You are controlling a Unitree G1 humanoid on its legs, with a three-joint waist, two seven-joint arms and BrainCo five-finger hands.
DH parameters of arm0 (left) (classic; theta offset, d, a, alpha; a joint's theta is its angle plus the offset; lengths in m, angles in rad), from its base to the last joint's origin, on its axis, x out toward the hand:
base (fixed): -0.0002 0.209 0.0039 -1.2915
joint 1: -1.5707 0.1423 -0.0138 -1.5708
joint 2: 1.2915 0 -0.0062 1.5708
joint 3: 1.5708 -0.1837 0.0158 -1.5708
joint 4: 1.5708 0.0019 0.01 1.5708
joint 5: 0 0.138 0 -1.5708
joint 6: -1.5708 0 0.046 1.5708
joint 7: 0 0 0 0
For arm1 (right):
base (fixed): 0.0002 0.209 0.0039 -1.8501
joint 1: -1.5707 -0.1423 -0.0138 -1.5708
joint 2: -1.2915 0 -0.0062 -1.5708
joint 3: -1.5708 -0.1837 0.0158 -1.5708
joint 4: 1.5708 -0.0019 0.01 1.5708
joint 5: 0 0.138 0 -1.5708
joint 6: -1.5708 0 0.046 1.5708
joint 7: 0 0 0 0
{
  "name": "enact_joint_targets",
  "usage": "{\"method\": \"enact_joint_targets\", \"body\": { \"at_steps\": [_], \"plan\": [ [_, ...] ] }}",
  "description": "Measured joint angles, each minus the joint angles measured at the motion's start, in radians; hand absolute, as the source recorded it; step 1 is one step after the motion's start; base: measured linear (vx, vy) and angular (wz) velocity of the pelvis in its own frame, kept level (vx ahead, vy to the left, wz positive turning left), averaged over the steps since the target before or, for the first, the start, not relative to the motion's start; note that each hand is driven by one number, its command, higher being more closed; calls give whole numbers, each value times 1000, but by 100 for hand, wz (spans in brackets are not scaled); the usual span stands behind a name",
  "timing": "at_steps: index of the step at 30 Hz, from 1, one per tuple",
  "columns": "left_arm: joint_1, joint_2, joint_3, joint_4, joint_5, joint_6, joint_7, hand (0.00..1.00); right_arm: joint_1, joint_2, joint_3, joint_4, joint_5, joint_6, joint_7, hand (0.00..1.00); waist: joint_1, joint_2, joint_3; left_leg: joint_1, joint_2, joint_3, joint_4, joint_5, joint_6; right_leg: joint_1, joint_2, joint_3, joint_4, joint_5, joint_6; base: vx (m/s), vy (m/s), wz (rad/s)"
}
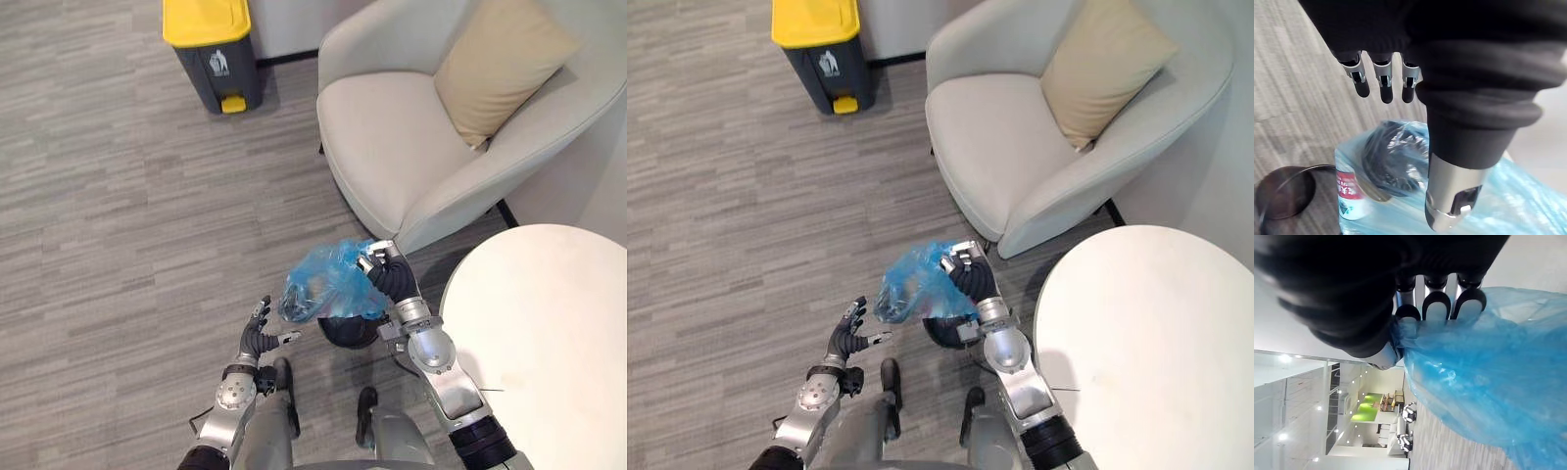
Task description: Gather rubbish on tea table into small bin, then transfer packed bag to large trash can.
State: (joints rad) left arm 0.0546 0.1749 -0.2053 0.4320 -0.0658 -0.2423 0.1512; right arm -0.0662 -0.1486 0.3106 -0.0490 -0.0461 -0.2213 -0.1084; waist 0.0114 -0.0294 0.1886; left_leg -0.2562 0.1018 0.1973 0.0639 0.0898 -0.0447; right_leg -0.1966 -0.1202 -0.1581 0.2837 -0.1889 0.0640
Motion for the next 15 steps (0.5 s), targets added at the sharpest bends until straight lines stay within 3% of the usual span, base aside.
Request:
{"method": "enact_joint_targets", "body": {
  "at_steps": [8,15],
  "plan": [
    [50,47,-15,-159,2,-25,-18,0,-2,-34,15,-20,79,-10,65,100,2,8,-40,106,-8,6,-76,12,-5,127,12,4,-136,46,6,47,17,-4],
    [78,60,-29,-264,41,-51,-16,0,-24,-63,40,-33,98,-10,71,100,1,23,-78,165,-18,6,-127,21,-9,160,19,10,-154,50,5,-10,13,-4]
  ]
}}
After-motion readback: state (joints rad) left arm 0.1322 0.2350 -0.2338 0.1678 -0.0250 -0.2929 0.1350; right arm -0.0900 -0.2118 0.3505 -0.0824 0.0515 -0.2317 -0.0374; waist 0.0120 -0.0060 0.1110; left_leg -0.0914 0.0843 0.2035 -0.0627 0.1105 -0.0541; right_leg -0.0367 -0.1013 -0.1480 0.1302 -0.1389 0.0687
